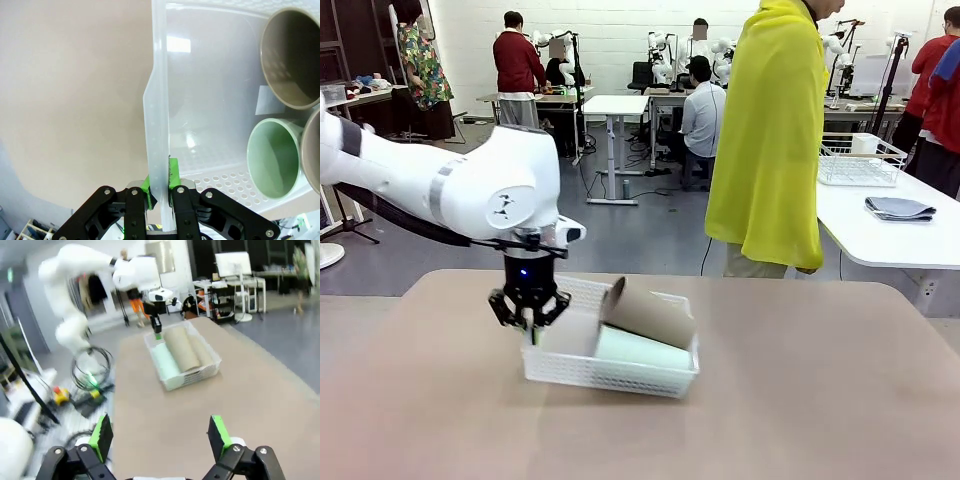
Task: Clean and organize the cups into the basket.
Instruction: Move the Organizing basket back to the left side of the table.
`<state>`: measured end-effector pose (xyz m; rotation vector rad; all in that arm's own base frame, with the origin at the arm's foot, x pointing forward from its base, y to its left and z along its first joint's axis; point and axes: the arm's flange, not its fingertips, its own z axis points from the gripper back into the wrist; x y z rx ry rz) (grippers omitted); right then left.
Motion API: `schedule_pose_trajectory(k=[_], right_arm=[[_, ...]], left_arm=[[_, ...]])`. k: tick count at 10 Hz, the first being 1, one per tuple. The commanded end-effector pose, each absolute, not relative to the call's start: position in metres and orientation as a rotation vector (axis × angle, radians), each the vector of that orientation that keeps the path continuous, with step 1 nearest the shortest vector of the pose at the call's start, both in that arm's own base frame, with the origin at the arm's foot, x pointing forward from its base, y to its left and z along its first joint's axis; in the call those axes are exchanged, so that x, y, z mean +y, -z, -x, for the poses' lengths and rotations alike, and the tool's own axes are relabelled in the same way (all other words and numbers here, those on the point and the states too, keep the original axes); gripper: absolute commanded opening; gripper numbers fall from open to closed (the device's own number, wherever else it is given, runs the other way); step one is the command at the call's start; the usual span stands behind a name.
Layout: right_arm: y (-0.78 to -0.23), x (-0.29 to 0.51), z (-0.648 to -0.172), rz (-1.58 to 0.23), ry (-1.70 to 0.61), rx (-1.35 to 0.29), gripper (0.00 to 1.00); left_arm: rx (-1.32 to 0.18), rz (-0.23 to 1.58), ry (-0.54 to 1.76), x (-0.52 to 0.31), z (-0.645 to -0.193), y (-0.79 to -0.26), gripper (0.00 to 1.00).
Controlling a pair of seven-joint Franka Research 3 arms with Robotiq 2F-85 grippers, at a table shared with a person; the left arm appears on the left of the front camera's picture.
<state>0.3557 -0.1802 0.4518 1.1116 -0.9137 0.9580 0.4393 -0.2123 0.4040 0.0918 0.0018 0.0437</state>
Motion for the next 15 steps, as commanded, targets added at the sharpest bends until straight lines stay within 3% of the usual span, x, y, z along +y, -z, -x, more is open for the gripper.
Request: schedule_pose_trajectory(k=[1,4,7,8,10,15], right_arm=[[-0.458,-0.214,-0.360,-1.186,-0.738,-0.796,1.00],[-0.437,-0.266,-0.358,-1.169,-0.502,-0.717,1.00],[-0.423,-0.293,-0.357,-1.068,-0.447,-0.535,1.00],[-0.424,-0.284,-0.352,-1.155,-0.459,-0.689,1.00],[-0.424,-0.284,-0.352,-1.155,-0.459,-0.689,1.00],[-0.421,-0.340,-0.343,-1.209,-0.231,-0.528,1.00]], left_arm=[[-0.094,-0.142,-0.041,-0.172,-0.439,-0.411,0.07],[-0.102,-0.151,-0.065,-0.119,-0.441,-0.415,0.07],[-0.092,-0.153,-0.157,-0.074,-0.437,-0.421,0.07],[-0.063,-0.153,-0.104,-0.097,-0.445,-0.414,0.07],[-0.057,-0.153,-0.135,-0.080,-0.443,-0.414,0.07],[-0.104,-0.236,-0.156,-0.012,-0.442,-0.445,0.07]])
